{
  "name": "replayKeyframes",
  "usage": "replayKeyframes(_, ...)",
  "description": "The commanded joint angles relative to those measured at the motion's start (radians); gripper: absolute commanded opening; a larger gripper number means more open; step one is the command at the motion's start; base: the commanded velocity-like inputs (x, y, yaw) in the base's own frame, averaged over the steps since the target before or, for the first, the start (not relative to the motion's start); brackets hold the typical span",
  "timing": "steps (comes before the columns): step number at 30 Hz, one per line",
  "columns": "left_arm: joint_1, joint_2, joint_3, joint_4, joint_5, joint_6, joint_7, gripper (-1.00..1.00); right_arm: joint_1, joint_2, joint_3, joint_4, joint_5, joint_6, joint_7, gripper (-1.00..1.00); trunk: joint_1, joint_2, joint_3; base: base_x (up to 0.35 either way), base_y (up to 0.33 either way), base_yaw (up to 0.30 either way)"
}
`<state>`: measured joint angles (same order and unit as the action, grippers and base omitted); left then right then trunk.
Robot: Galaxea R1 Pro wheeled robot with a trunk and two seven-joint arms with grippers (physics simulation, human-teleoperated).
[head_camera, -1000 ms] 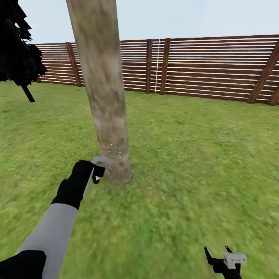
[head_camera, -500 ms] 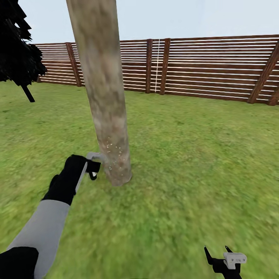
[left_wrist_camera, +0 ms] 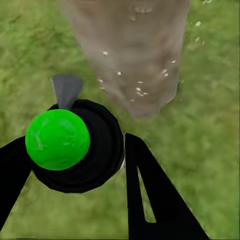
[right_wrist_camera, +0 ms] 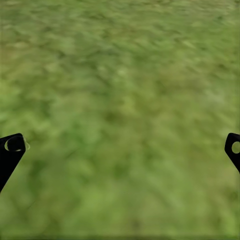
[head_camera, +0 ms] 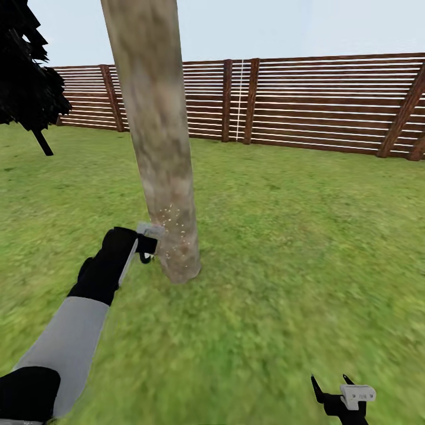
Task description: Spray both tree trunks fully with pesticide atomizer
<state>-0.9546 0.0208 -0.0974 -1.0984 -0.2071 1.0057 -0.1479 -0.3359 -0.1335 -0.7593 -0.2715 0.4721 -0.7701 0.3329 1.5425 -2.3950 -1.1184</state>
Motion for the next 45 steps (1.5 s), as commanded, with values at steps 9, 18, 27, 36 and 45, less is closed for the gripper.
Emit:
replayKeyframes(9, -0.017, -0.095, 0.029, -0.002, 0.003, 0.008, 0.001, -1.0, 0.0, 0.0, 0.0, 0.0, 0.0, 0.0, 0.0, 1.0, 0.0, 0.0, 0.0, 0.0, 0.0, 0.0)
replayKeyframes(18, -0.018, 0.007, 0.021, 0.004, 0.009, 0.009, 0.001, -1.0, 0.0, 0.0, 0.0, 0.001, 0.0, 0.0, 0.0, 1.0, 0.0, 0.0, 0.0, 0.0, 0.0, 0.0)
replayKeyframes(27, 0.027, -0.068, -0.014, 0.015, 0.009, 0.004, 0.003, -1.0, 0.0, 0.0, 0.0, 0.0, 0.0, 0.0, 0.0, 1.0, 0.0, 0.0, 0.0, 0.0, 0.0, 0.0)
replayKeyframes(36, 0.112, -0.031, 0.052, 0.08, 0.01, -0.018, 0.015, -1.0, 0.0, 0.0, 0.0, 0.001, 0.0, 0.0, 0.0, 1.0, 0.0, 0.0, 0.0, 0.0, 0.0, 0.0)
replayKeyframes(45, 0.128, -0.078, 0.034, 0.201, -0.003, -0.119, 0.02, -1.0, 0.0, 0.0, 0.0, 0.002, 0.0, 0.0, 0.0, 1.0, 0.0, 0.0, 0.0, 0.0, 0.0, 0.0)
